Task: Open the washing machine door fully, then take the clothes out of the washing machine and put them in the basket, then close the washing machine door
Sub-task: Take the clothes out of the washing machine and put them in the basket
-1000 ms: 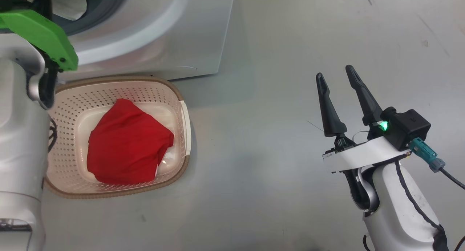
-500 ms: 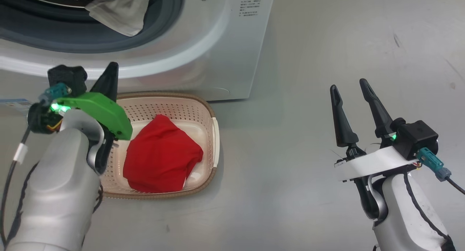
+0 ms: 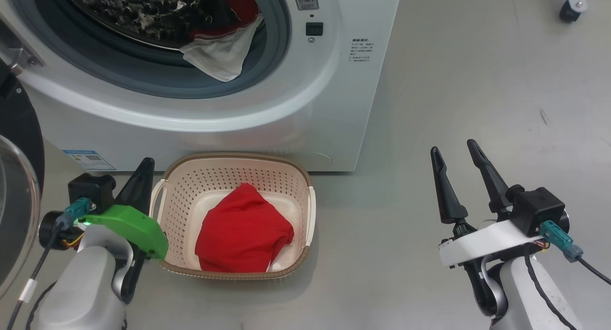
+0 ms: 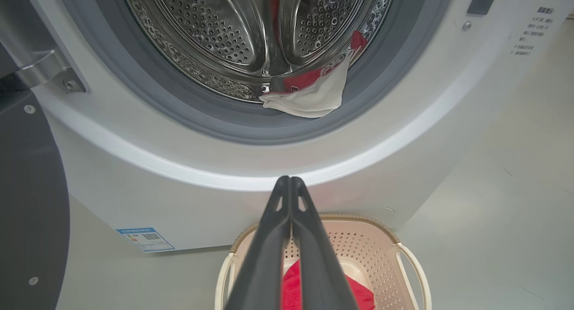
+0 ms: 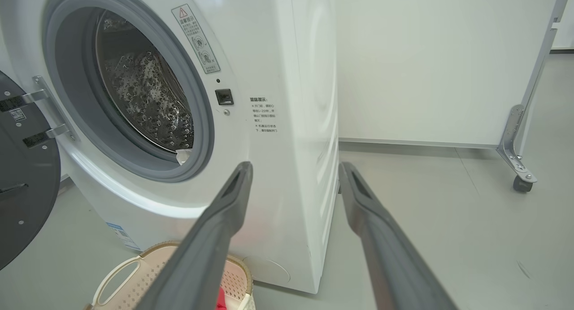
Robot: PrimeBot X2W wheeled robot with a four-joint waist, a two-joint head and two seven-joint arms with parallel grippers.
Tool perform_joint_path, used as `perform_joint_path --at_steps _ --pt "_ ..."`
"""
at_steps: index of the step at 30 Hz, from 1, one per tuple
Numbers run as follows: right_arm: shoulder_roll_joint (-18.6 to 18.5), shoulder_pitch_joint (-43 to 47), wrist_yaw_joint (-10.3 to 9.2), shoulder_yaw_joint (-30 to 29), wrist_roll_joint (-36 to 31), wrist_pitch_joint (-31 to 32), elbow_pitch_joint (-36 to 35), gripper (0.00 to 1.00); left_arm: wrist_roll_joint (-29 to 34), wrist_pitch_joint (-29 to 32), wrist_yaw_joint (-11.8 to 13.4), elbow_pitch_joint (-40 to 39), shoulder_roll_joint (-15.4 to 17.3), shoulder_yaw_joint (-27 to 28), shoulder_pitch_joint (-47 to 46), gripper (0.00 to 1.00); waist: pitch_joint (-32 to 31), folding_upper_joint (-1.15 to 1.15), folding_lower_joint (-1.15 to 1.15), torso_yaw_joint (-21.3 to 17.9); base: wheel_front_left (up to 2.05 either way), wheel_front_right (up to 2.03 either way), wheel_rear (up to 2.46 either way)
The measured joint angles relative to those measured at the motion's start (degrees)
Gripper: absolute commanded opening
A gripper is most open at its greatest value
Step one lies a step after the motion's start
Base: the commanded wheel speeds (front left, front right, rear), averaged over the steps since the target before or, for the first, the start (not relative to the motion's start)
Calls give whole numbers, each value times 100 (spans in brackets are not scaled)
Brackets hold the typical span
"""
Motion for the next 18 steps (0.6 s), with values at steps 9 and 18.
perform_joint_path --at_steps 9,18 --pt "11 179 4 8 1 0 -9 100 30 -69 0 -623 65 198 545 100 -283 0 0 111 0 0 0" --pt "22 254 5 -1 1 0 -49 100 214 -68 75 -1512 9 467 867 100 -322 0 0 131 0 0 0"
